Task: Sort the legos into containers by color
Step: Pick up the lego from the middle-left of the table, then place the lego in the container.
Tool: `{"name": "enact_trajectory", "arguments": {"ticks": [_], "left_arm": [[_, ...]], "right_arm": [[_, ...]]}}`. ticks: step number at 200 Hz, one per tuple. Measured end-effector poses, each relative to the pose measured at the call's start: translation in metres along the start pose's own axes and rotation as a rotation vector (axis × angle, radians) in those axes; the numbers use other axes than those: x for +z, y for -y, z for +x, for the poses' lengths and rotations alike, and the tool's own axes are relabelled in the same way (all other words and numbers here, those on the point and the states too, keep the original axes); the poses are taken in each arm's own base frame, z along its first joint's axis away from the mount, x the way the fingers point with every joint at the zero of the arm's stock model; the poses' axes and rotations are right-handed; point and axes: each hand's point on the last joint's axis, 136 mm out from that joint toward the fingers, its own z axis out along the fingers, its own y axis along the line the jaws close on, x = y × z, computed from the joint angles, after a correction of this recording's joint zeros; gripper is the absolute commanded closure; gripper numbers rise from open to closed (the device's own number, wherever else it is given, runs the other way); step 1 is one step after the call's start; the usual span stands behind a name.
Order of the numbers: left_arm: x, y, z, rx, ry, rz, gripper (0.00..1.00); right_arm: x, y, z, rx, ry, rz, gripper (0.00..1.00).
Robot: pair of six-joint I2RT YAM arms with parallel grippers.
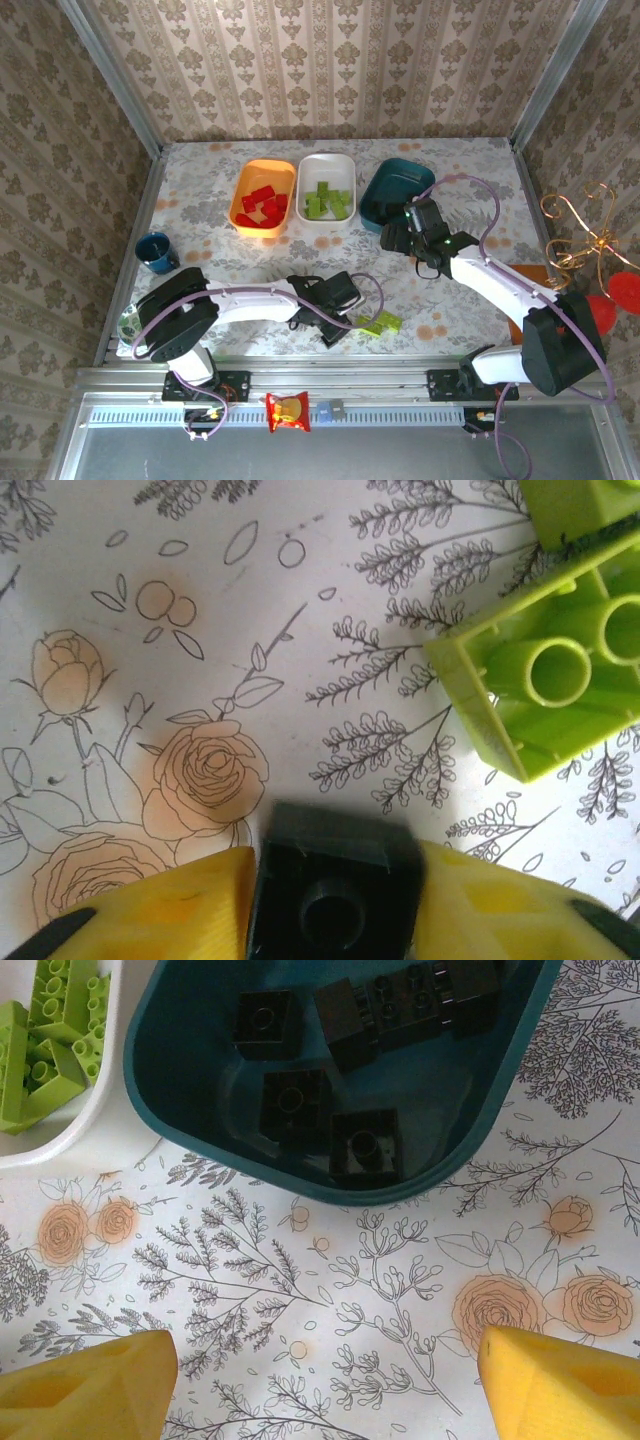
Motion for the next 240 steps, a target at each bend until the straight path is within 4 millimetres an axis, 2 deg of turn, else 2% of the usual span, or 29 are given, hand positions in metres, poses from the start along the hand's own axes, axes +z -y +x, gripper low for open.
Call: {"name": "enact_trajectory", "arguments": {"ticks": [37, 64, 82, 97, 115, 137, 151, 170, 198, 220, 240], "left_arm": [[-0.001, -0.008, -0.007, -0.019, 0.024, -0.01, 0.67], [-0.012, -0.032, -0.021, -0.083, 0.072, -0.034, 0.69], [-0.023, -0.049, -0.04, -0.124, 0.126, -0.052, 0.7], [-0.034, -0.062, -0.065, -0.158, 0.197, -0.059, 0.7], [-0.054, -0.081, -0.105, -0.193, 0.296, -0.064, 0.7], [-0.077, -0.104, -0.176, -0.211, 0.433, -0.069, 0.71], [-0.083, -0.118, -0.217, -0.212, 0.5, -0.071, 0.71], [-0.076, -0.136, -0.257, -0.214, 0.544, -0.07, 0.71], [-0.046, -0.157, -0.29, -0.222, 0.536, -0.066, 0.68], [-0.02, -0.166, -0.299, -0.232, 0.499, -0.057, 0.52], [-0.011, -0.17, -0.3, -0.253, 0.478, -0.038, 0.39]], "right_arm": [[-0.003, 0.002, 0.003, 0.007, 0.004, 0.0, 0.19], [-0.01, 0.004, 0.001, 0.013, 0.025, -0.005, 0.19], [-0.017, 0.006, 0.0, 0.021, 0.044, -0.011, 0.19], [-0.022, 0.01, 0.003, 0.036, 0.061, -0.009, 0.19], [-0.028, 0.016, 0.008, 0.053, 0.073, -0.005, 0.19], [-0.03, 0.019, 0.013, 0.07, 0.075, -0.004, 0.19], [-0.03, 0.02, 0.015, 0.072, 0.071, -0.001, 0.19], [-0.031, 0.021, 0.015, 0.073, 0.073, -0.002, 0.19], [-0.035, 0.021, 0.018, 0.074, 0.073, -0.014, 0.19], [-0.036, 0.019, 0.026, 0.07, 0.049, -0.034, 0.19], [-0.036, 0.014, 0.038, 0.055, 0.01, -0.072, 0.19]]}}
